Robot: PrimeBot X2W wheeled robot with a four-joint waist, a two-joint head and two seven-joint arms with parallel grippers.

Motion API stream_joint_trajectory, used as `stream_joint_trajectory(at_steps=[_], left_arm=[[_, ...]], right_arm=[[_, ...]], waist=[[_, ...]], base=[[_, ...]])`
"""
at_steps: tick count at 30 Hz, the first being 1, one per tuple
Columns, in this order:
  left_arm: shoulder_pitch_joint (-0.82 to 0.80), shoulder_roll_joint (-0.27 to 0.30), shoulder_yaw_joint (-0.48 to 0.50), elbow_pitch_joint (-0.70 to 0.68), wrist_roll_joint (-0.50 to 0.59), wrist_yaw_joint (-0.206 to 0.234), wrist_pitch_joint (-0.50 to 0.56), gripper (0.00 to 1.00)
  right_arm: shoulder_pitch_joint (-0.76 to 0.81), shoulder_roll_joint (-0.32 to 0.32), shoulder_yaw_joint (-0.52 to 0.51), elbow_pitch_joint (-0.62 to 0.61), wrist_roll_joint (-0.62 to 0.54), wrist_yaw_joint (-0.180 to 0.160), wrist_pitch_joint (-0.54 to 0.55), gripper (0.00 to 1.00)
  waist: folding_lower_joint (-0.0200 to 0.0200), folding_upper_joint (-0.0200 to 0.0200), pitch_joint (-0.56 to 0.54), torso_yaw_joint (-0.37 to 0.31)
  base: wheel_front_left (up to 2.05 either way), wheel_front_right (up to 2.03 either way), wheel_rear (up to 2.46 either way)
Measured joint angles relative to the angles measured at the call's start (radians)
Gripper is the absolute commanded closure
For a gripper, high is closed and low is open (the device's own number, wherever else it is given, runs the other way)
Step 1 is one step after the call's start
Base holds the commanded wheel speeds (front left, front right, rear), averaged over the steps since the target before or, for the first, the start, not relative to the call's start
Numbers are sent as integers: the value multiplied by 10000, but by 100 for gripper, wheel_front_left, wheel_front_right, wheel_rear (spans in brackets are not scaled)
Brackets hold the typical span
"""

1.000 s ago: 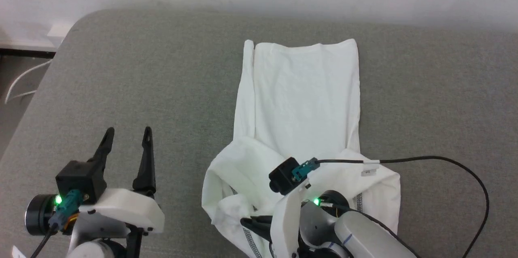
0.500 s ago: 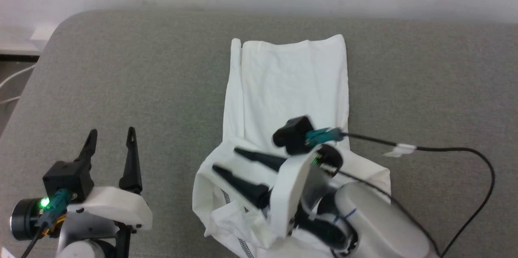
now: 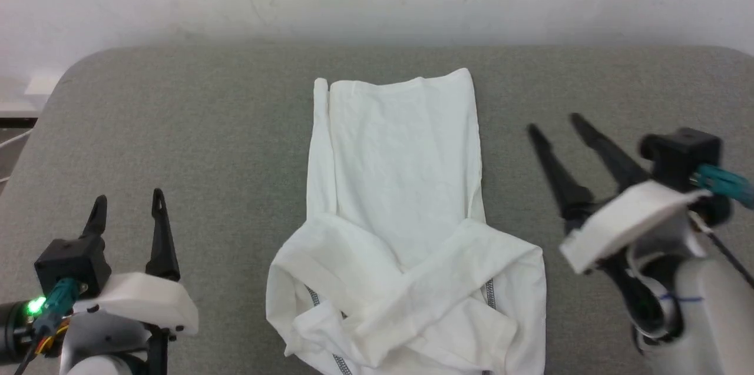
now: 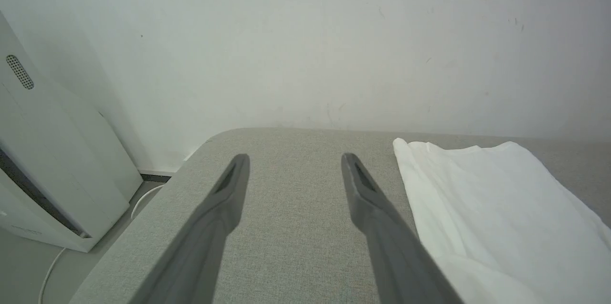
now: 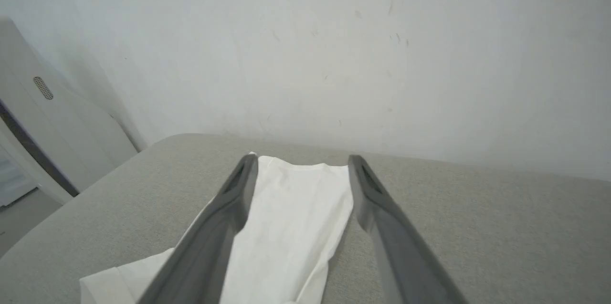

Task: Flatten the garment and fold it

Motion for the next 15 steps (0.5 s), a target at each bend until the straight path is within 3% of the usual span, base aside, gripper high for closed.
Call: stream_joint_trajectory(at_steps=[5,9,15], left_arm=[[107,84,132,-58,4,117,77,0],[-61,117,234,-33,-44,121,165,0],[-1091,251,257,90,-261,-313,656,0]], right_arm=[[982,44,-1231,-1076,-602,0,309,0],[1502,257,-1643,-1929,-872,0,650,0],[1545,476,-1756,-2671,-1009,0,878,0]], waist=[[0,0,52,-87],[0,0,238,-154],[0,0,711,-363]], base=[[0,0,0],[0,0,0],[0,0,0]])
